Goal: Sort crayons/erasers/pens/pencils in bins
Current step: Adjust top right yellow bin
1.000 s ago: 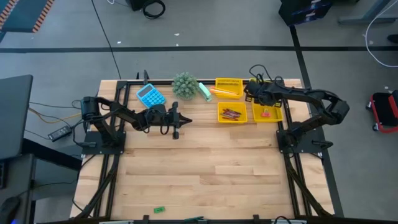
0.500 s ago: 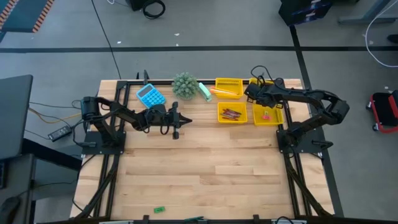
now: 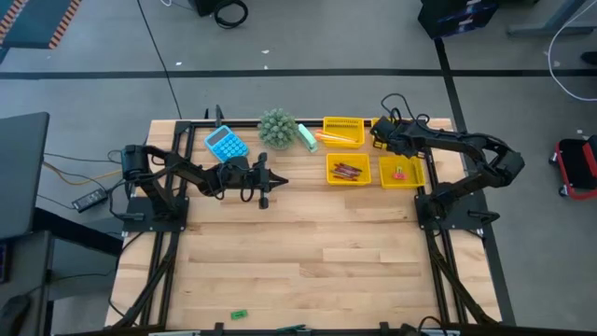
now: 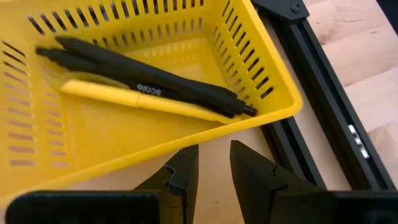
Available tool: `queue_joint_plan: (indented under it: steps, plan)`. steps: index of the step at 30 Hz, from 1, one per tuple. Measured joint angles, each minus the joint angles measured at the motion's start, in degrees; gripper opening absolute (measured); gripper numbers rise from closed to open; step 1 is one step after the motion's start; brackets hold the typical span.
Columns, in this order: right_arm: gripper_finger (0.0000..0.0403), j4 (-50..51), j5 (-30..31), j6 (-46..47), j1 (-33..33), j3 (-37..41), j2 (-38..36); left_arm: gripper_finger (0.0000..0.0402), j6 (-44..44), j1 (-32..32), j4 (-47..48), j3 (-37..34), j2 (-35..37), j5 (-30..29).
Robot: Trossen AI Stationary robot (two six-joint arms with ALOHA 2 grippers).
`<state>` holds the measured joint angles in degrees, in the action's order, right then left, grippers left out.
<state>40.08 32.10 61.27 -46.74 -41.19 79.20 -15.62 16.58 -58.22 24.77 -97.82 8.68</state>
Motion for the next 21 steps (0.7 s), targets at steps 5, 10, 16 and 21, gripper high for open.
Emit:
queue_joint_plan:
  steps: [5, 10, 16, 21]
  plan:
    - [0.0099, -1.46, 0.00, -0.70, -0.06, 0.00, 0.00, 0.0017, 0.00, 0.00, 0.03, 0.00, 0.00, -0.01]
    - [0.0099, -1.51, -1.68, -1.07, -0.01, 0.02, 0.00, 0.0021, 0.00, 0.02, 0.03, 0.00, 0.00, -0.02]
    - [0.0099, -1.64, -2.48, -1.13, 1.33, 0.00, 0.02, 0.0026, 0.00, 0.01, 0.03, 0.00, 0.00, 0.00]
    - [0.0099, -1.46, -1.53, -2.53, -0.07, 0.00, 0.02, 0.0019, 0.02, -0.06, 0.05, 0.00, 0.00, -0.02]
